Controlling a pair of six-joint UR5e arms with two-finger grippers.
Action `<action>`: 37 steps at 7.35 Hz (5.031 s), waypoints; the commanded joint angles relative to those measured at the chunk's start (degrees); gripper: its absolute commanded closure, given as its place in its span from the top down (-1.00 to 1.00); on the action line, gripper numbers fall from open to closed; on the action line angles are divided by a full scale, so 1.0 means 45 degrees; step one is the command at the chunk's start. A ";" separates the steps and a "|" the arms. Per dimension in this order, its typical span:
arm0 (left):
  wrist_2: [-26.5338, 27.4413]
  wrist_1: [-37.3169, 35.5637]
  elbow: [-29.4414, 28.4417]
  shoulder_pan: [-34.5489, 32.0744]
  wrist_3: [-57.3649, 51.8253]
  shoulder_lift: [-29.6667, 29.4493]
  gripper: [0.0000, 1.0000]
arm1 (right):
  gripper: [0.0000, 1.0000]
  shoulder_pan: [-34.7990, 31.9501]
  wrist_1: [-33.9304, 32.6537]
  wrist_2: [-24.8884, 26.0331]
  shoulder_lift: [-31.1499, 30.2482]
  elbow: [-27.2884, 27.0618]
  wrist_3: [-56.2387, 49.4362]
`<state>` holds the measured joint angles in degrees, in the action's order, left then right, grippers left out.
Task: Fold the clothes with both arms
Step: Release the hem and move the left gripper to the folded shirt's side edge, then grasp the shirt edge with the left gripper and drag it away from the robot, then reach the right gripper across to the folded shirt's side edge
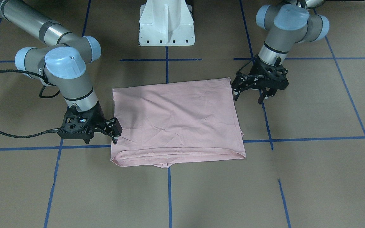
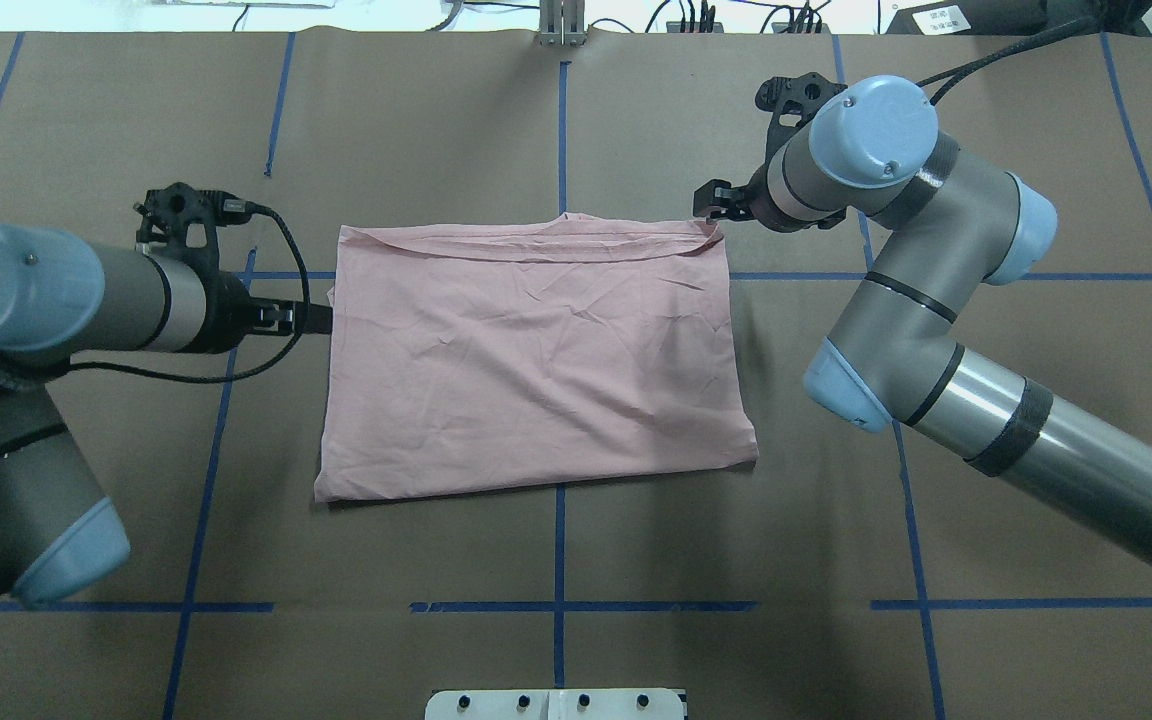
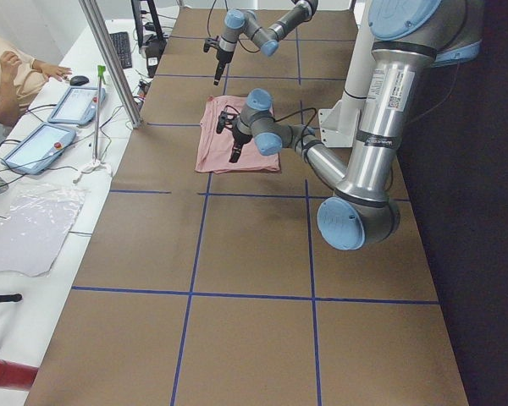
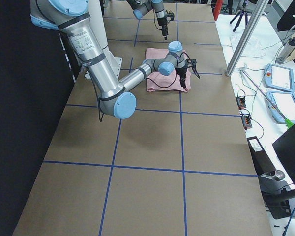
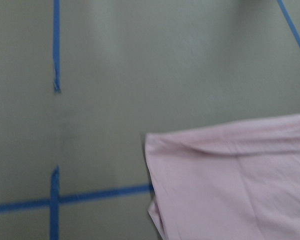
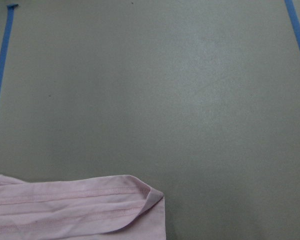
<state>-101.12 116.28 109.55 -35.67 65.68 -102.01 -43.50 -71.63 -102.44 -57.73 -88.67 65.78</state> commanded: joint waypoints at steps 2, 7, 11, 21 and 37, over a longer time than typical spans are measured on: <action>0.1162 -0.0001 0.0013 0.2104 0.2124 0.0598 0.45 | 1.00 -0.0001 0.0020 0.0107 -0.0082 -0.0120 0.0012; 0.1182 -0.0040 -0.0067 0.2944 0.2144 0.0579 0.05 | 1.00 0.0018 0.0020 0.0127 -0.0200 -0.0120 -0.0008; 0.1182 -0.0079 -0.0067 0.2965 0.2124 0.0617 -1.00 | 1.00 0.0018 0.0020 0.0146 -0.0199 -0.0120 0.0012; 0.2560 0.4167 -1.2809 -0.3829 -0.4980 -0.6666 -1.00 | 1.00 0.0136 0.0040 0.0399 -0.0336 -0.0120 0.0050; -0.0244 0.5272 -1.1161 -0.4965 -0.5493 -0.5222 1.00 | -0.14 0.3143 0.0079 0.3271 0.6910 0.7732 0.3821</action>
<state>-102.18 140.01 59.31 -58.02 40.93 -125.69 -29.44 -71.22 -88.13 -26.72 -54.26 83.54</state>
